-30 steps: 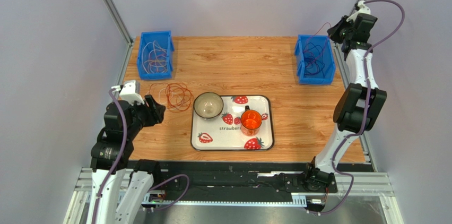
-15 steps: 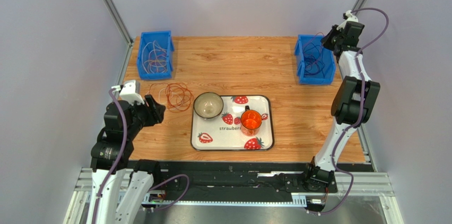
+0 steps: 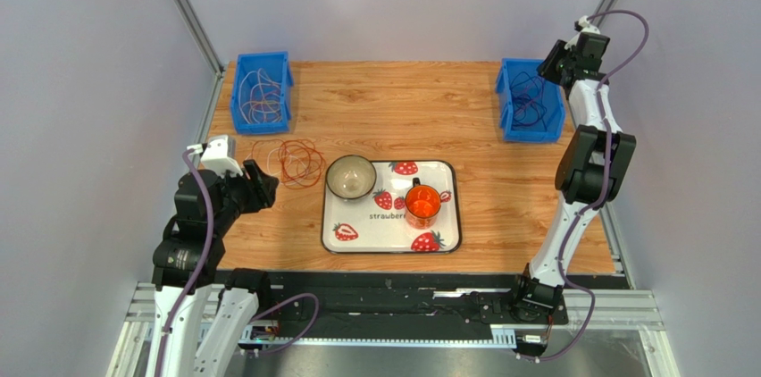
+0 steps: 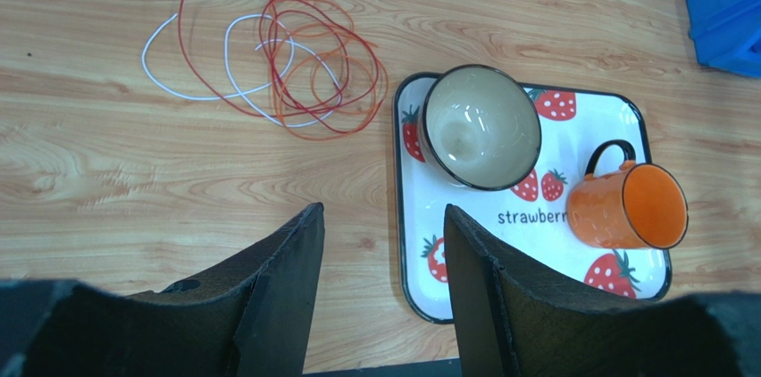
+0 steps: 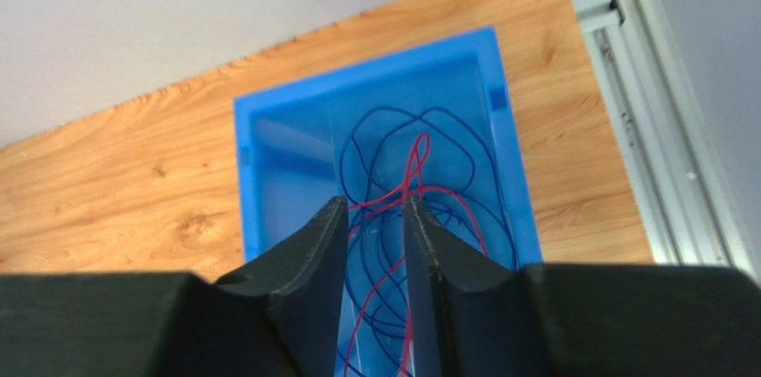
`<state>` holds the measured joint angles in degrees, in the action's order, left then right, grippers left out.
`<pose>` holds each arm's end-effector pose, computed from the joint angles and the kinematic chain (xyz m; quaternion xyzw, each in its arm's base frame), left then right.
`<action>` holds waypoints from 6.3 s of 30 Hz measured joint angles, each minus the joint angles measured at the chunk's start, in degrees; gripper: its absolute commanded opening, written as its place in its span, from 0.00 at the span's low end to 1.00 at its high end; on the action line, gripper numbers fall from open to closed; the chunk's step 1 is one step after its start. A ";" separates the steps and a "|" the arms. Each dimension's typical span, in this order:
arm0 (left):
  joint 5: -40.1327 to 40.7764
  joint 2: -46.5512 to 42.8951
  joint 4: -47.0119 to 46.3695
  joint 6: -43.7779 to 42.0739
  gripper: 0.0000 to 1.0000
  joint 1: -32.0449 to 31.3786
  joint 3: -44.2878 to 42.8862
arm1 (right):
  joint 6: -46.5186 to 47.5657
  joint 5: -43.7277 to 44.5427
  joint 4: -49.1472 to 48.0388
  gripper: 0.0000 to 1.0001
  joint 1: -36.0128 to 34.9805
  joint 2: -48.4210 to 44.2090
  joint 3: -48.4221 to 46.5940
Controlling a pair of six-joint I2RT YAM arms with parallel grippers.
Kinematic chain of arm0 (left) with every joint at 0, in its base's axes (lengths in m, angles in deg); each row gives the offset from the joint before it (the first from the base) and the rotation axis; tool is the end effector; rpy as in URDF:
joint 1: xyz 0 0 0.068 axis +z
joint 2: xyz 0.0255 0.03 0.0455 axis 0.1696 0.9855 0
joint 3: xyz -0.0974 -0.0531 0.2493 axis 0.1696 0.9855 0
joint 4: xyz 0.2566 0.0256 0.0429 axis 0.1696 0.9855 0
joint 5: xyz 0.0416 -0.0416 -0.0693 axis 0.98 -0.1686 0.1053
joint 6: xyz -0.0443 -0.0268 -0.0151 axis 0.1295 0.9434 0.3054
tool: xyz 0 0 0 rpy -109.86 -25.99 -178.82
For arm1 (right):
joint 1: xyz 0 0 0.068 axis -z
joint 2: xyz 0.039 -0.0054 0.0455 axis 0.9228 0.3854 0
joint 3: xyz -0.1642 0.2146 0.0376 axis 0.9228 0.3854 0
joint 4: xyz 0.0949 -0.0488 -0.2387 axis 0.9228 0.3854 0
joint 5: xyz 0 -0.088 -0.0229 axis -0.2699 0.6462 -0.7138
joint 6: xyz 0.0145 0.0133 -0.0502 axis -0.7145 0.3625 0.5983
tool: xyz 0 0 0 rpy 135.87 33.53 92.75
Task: Untangle the cables
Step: Place the cable in the bin, then pick up the cable from the cable.
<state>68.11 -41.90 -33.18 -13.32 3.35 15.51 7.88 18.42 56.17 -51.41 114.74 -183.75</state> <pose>0.0912 -0.0130 0.3447 -0.0837 0.8360 -0.1543 0.5199 0.4908 -0.1318 0.2688 0.1527 0.8557 0.0793 0.4881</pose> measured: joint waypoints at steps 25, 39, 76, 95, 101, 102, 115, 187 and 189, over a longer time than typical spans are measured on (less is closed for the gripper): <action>1.44 3.61 -0.37 0.22 0.60 0.00 0.02 | -9.53 1.99 7.89 0.40 -6.25 -30.75 5.70; 5.73 19.28 -4.44 12.22 0.56 0.00 3.61 | -12.85 3.15 9.68 0.36 -24.11 -50.21 27.47; 9.57 61.96 -35.93 8.92 0.56 18.58 -1.03 | -13.20 3.34 14.88 0.37 -46.18 -56.76 49.09; 5.42 73.48 -30.34 5.22 0.14 18.56 -13.11 | -12.22 1.38 15.39 0.36 -46.18 -56.54 49.09; 5.46 73.44 -30.12 4.87 0.00 18.56 -13.07 | -12.15 1.40 15.56 0.36 -46.23 -56.54 49.09; 5.31 73.26 -30.14 4.87 0.00 18.56 -12.92 | -12.15 1.42 15.72 0.36 -46.23 -56.54 49.09; -0.33 55.95 -24.50 5.84 0.00 15.91 -14.14 | -11.45 4.37 22.03 0.36 -46.23 -57.13 44.96; -52.48 29.05 -34.95 17.25 0.00 6.71 -32.44 | -9.20 -32.98 -4.50 0.04 -56.83 -29.57 1.97; -52.48 29.03 -35.08 17.27 0.00 6.71 -32.37 | -8.98 -32.52 -4.52 0.00 -57.22 -29.57 1.97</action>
<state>15.63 -12.87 -68.26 3.95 10.06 -16.86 -1.11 -14.10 51.64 -108.63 85.17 -181.78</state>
